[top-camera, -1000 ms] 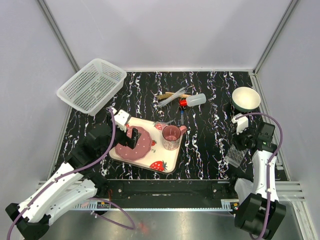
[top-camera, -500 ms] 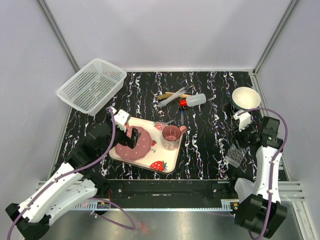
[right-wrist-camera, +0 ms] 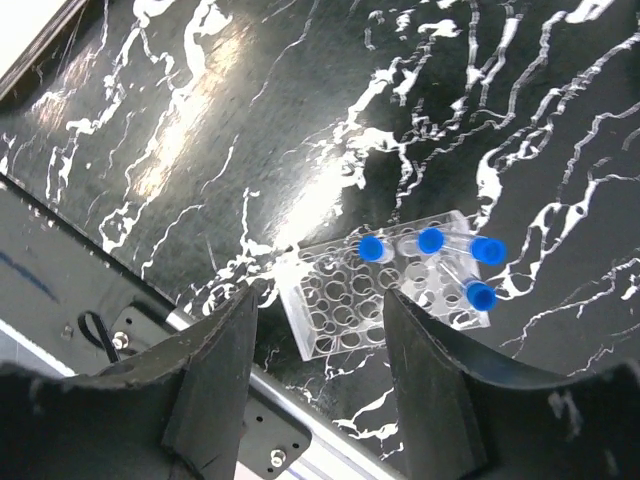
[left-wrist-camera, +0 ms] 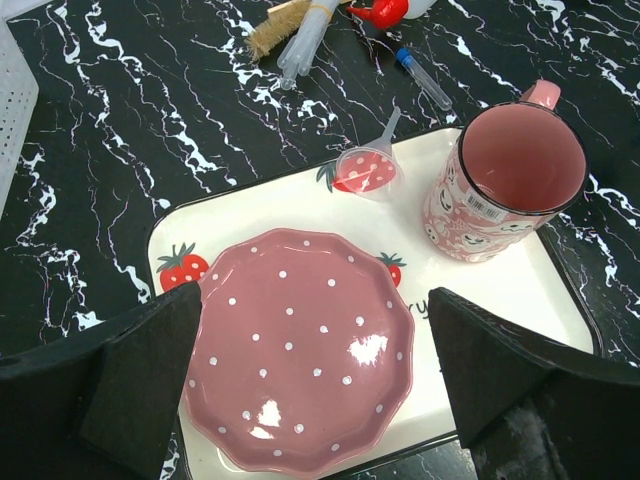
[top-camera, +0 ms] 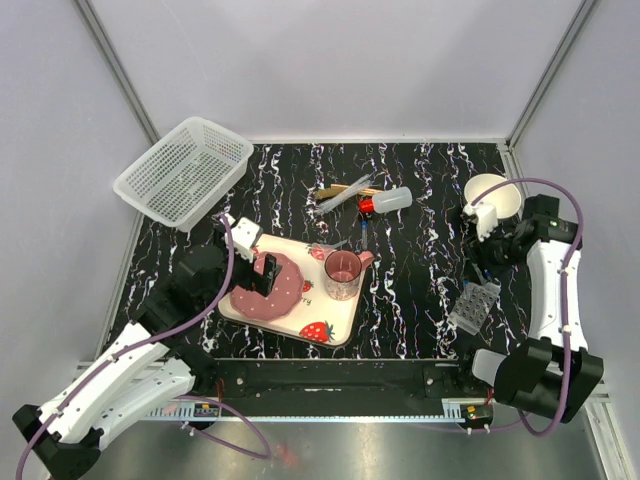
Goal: Organize the chemistry lab equipment
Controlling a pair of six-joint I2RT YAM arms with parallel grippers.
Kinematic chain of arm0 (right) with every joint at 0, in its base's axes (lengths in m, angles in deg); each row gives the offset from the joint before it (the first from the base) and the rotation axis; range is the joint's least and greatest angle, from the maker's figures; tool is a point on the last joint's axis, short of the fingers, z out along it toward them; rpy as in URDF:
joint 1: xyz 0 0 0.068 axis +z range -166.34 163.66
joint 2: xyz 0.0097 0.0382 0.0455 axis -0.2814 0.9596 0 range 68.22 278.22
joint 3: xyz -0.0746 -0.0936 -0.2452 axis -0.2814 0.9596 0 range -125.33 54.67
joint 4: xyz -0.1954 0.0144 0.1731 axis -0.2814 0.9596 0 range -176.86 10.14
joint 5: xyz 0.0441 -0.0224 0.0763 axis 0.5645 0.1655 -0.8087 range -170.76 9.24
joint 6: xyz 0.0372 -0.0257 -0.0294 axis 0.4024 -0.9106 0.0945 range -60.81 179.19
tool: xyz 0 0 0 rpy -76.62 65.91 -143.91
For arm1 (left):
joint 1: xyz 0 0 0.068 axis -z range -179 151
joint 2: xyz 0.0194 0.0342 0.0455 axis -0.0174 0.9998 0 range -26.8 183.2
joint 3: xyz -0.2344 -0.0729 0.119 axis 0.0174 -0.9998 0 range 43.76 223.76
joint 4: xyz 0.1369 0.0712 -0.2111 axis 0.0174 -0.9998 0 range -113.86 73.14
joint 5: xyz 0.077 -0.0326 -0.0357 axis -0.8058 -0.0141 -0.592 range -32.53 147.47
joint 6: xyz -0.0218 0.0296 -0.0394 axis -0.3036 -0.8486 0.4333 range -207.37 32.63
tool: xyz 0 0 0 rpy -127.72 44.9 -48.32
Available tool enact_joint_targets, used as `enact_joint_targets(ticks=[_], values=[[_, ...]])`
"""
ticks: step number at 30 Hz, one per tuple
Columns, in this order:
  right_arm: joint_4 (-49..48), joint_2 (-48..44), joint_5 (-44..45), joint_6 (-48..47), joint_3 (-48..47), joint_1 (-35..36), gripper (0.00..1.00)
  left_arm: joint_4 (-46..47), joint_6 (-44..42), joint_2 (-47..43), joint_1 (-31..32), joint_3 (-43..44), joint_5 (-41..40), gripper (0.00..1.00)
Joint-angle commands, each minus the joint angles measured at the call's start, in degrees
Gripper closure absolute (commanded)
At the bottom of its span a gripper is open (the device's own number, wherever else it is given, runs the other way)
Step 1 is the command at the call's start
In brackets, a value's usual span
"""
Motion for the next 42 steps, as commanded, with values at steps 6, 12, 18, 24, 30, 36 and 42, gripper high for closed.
enact_joint_targets(ticks=[6, 12, 18, 24, 30, 36, 42], values=[[-0.65, 2.23, 15.15, 11.40, -1.57, 11.22, 0.47, 1.66, -0.84, 0.78, -0.62, 0.05, 0.57, 0.01], [-0.74, 6.54, 18.67, 12.29, -2.80, 12.98, 0.51, 1.49, -0.75, 0.60, -0.70, 0.04, 0.92, 0.01], [-1.62, 10.14, 20.51, 13.35, -3.94, 14.65, 0.55, 1.22, -0.75, -0.01, -0.62, 0.13, 0.75, 0.01], [-2.76, 12.60, 22.27, 14.58, -3.68, 17.11, 0.57, 1.13, -0.66, -0.46, -0.62, 0.13, 0.75, 0.01], [-3.65, 14.45, 25.43, 14.84, -3.42, 17.55, 0.59, 1.05, -0.66, -0.63, -0.62, 0.13, 1.01, 0.01], [-4.35, 14.89, 26.93, 14.14, -2.37, 17.64, 0.60, 1.05, -0.66, -0.63, -0.62, 0.22, 1.19, 0.01], [-5.31, 16.12, 27.20, 14.05, -1.84, 17.73, 0.60, 0.96, -0.66, -0.89, -0.62, 0.13, 1.19, 0.01]])
